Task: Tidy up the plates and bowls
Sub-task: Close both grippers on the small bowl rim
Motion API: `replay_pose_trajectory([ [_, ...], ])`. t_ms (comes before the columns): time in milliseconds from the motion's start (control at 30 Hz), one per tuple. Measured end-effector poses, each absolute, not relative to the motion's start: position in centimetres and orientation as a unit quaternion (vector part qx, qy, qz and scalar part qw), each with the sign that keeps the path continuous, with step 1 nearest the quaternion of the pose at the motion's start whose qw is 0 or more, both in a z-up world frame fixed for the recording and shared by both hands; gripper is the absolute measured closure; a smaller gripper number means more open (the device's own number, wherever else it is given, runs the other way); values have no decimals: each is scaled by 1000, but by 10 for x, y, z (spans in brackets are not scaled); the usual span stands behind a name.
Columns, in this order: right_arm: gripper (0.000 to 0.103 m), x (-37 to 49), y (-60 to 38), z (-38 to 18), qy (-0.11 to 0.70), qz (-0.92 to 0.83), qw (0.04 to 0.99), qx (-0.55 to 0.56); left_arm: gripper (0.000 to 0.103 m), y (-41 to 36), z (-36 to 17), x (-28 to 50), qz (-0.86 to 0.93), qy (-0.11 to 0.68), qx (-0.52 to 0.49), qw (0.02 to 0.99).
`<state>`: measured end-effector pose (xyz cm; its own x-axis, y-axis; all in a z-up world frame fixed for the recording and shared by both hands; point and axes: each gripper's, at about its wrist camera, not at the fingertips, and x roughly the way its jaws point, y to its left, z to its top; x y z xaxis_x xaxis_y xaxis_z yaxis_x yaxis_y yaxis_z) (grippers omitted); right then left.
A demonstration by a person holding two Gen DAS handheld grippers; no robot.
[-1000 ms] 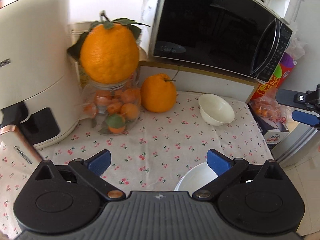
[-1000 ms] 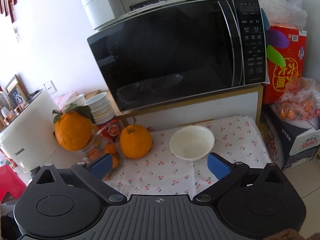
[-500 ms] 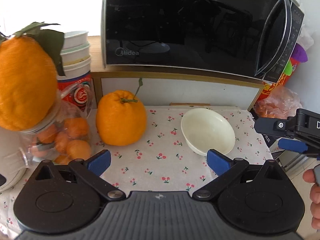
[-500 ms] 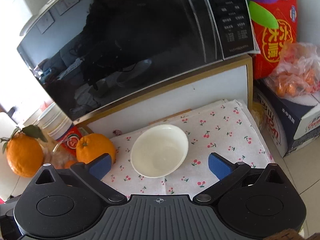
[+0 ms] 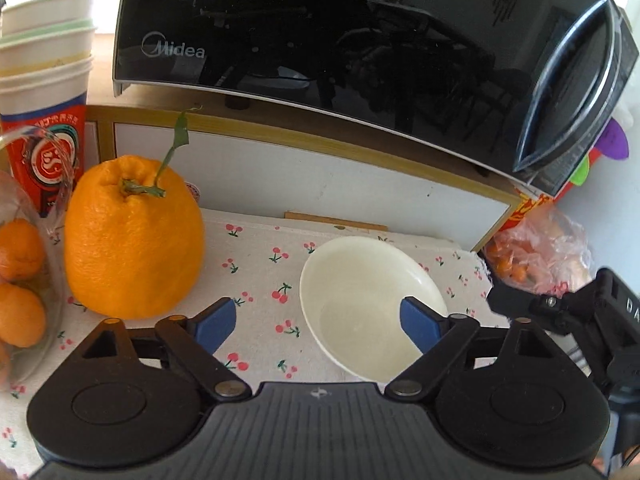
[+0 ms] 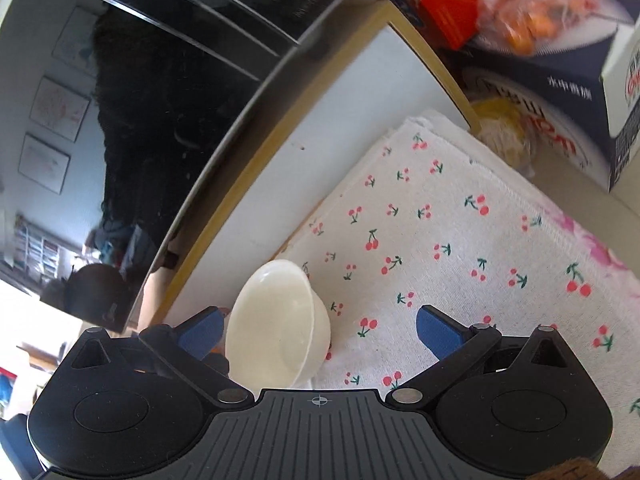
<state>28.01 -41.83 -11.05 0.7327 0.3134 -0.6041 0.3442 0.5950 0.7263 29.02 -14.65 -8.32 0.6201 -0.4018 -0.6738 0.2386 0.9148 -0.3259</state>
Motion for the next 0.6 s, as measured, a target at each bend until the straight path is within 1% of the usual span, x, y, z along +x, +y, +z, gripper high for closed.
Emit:
replay_pose_trajectory([
  [67, 1, 281, -418, -114, 360, -3, 814, 456, 27, -146, -83, 292, -181, 395, -117, 893],
  [100, 2, 281, -417, -116, 358, 1, 814, 457, 29, -146, -84, 293, -183, 395, -122, 892],
  [167, 8, 283, -414, -117, 358, 9, 816, 454, 39, -146, -84, 295, -183, 397, -127, 890],
  [200, 10, 285, -411, -117, 358, 11, 818, 451, 41, -146, -84, 296, -181, 398, -128, 890],
  [267, 20, 287, -406, -118, 359, 14, 821, 443, 50, -146, -86, 299, -178, 401, -130, 889],
  [300, 23, 287, -404, -118, 360, 16, 822, 441, 52, -146, -87, 300, -177, 402, -131, 889],
  [367, 38, 288, -400, -122, 359, 22, 821, 443, 57, -146, -89, 301, -178, 404, -131, 887],
  [400, 41, 288, -399, -123, 358, 23, 820, 446, 59, -146, -90, 301, -177, 405, -131, 888],
  [467, 53, 289, -398, -125, 359, 25, 818, 448, 66, -146, -91, 303, -178, 408, -129, 886],
  [500, 55, 290, -397, -126, 360, 25, 819, 446, 68, -146, -92, 303, -179, 411, -127, 885],
  [567, 62, 290, -396, -126, 362, 24, 822, 439, 76, -146, -95, 305, -178, 416, -122, 884],
  [600, 63, 291, -395, -127, 363, 23, 823, 437, 78, -147, -96, 305, -177, 417, -117, 884],
])
